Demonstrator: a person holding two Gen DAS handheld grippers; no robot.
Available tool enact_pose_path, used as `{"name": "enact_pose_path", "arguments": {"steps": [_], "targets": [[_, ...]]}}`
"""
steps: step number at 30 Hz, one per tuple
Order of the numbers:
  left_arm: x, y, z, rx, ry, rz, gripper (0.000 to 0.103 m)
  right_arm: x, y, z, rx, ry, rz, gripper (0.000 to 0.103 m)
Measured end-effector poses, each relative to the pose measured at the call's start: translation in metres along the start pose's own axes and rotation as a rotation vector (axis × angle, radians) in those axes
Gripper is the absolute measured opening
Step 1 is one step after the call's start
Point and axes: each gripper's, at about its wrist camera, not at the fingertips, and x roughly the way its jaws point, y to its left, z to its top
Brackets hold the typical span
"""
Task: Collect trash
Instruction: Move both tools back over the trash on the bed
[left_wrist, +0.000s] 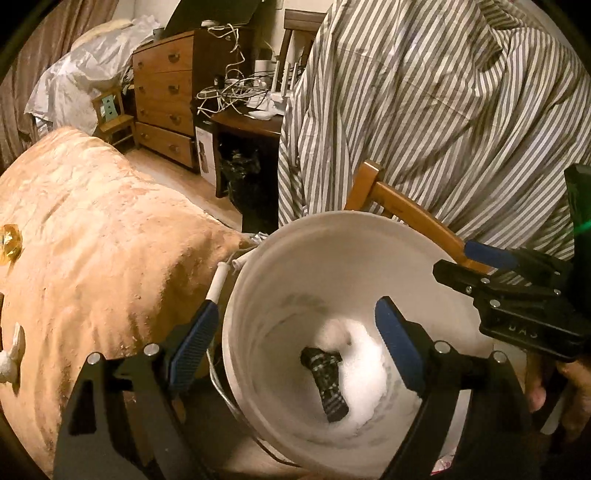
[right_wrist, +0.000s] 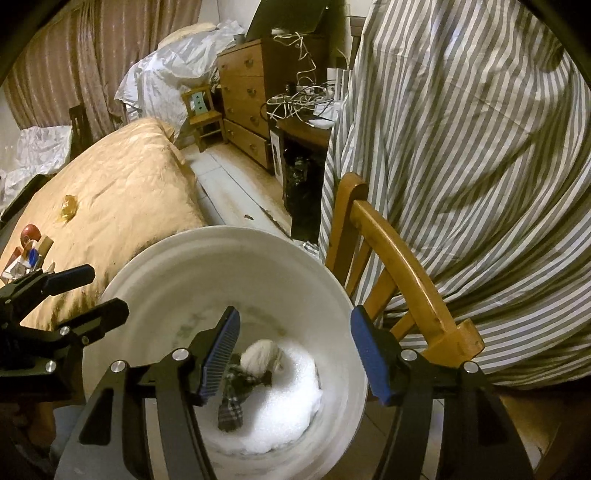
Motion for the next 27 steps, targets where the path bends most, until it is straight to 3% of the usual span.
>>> {"name": "enact_pose_path", "arguments": {"steps": [8,14,21,27], "targets": [[-0.012,0.011,-0.007,-0.008,-0.011,0.014,0.083,-0.014,0.004,-0.004,-0.004,-0.041,0.013,0.064],[-0.038,0.034,-0.021,-0.009,-0.046,0.039,0.083,-0.048,0.043,0.000,-0.047,-0.145,0.103,0.067],[-0.087,0.107,-0.056,-0.063,-0.102,0.163,0.084,-0.064,0.144,-0.004,-0.168,-0.213,0.269,0.071],[-0.126,0.207,-0.096,-0.240,-0.098,0.316,0.084,-0.047,0.246,-0.012,-0.277,-0.152,0.416,0.072]]}}
